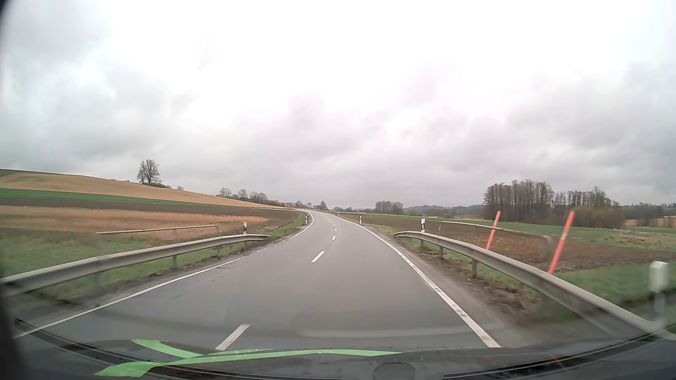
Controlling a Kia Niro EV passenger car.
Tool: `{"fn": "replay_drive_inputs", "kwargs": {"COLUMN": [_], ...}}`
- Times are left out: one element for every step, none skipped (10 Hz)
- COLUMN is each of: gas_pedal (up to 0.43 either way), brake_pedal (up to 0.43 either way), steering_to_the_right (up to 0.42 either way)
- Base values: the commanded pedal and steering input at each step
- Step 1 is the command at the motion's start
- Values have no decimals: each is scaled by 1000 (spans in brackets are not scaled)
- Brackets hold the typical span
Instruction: Follow the waypoints while adhering to traffic rules and regulations
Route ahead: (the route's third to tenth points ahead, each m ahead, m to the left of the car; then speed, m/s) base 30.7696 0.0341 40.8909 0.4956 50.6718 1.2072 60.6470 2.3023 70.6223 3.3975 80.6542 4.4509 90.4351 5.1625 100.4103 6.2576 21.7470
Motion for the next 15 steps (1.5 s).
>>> {"fn": "replay_drive_inputs", "kwargs": {"gas_pedal": [248,248,248,248,248,248,248,248,248,248,248,248,260,260,260], "brake_pedal": [0,0,0,0,0,0,0,0,0,0,0,0,0,0,0], "steering_to_the_right": [-12,-10,-10,-10,-9,-9,-9,-9,-9,-9,-10,-10,-11,-11,-12]}}
